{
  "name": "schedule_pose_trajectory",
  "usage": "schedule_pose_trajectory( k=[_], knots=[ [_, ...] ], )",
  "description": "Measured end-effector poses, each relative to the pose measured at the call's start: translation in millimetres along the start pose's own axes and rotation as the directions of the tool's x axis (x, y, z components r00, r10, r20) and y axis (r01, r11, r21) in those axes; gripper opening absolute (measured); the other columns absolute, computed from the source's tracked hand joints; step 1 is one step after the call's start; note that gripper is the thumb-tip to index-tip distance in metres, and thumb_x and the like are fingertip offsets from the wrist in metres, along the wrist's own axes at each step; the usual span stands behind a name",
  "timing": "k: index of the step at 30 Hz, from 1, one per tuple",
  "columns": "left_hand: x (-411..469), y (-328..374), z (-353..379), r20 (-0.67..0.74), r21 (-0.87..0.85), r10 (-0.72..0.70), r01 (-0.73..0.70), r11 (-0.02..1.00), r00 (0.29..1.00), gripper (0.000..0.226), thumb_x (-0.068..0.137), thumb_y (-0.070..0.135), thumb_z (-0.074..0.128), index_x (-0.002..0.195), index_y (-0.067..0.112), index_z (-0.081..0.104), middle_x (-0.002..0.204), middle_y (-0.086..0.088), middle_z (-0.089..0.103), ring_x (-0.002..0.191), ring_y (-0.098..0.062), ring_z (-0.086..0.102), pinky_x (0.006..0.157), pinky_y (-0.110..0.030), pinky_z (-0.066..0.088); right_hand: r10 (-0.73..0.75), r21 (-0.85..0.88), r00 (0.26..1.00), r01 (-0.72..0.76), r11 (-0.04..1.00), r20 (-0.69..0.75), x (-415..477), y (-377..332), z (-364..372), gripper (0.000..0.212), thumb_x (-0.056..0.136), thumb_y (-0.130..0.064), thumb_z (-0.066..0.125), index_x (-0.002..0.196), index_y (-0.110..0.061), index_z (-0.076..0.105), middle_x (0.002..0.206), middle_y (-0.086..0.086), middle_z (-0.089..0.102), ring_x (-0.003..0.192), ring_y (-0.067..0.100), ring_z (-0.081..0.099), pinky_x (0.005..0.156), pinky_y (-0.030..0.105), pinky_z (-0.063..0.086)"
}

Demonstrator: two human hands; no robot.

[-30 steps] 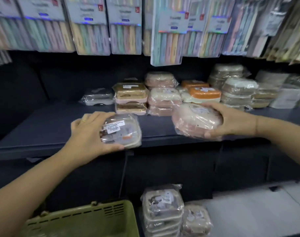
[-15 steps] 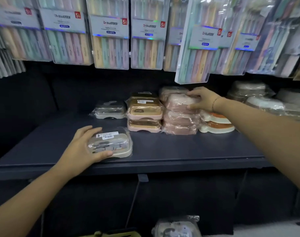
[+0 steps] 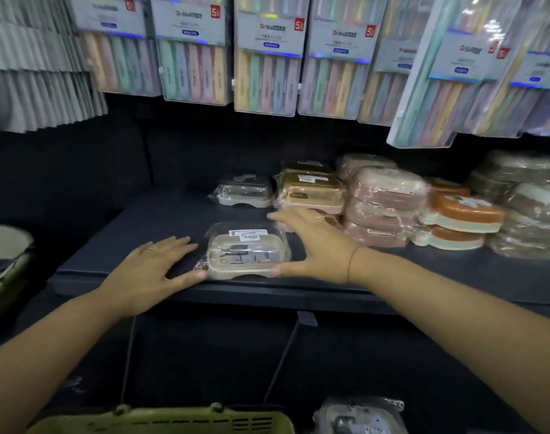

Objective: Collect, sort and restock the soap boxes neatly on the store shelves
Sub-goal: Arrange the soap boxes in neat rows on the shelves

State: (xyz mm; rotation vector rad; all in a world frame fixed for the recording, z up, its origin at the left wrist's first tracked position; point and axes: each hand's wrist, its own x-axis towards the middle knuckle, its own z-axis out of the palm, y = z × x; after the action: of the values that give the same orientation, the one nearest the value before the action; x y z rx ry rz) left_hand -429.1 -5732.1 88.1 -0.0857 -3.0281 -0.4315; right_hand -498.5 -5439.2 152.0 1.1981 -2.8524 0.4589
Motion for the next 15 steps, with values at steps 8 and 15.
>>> schedule_pose_trajectory(
  k=[8, 15],
  knots=[
    [-1, -7, 8, -0.035, 0.103, 0.021, -0.017, 0.995, 0.999, 0.128, 0.048, 0.1, -0.015, 0.154, 0.036, 0.019, 0.161, 0.018, 0.012, 0.147, 0.0, 0.006, 0.12, -0.026, 0.002, 0.058, -0.152, 0.993, -0.042, 0.988, 0.105, 77, -17, 18, 0.102, 0.071, -0.065, 0.071, 0.152, -0.027, 0.022, 0.149, 0.006, 0.038, 0.136, 0.025, 0.037, 0.112, 0.039, 0.034],
    [0, -5, 8, -0.059, 0.11, 0.029, -0.022, 0.994, 0.998, 0.13, 0.046, 0.097, -0.019, 0.155, 0.036, 0.014, 0.161, 0.02, 0.008, 0.147, 0.001, 0.003, 0.119, -0.024, -0.002, 0.065, -0.285, 0.987, -0.104, 0.953, -0.144, 176, -23, 10, 0.093, 0.077, -0.056, 0.071, 0.15, -0.018, 0.027, 0.145, 0.013, 0.039, 0.132, 0.033, 0.038, 0.11, 0.038, 0.03]
  ],
)
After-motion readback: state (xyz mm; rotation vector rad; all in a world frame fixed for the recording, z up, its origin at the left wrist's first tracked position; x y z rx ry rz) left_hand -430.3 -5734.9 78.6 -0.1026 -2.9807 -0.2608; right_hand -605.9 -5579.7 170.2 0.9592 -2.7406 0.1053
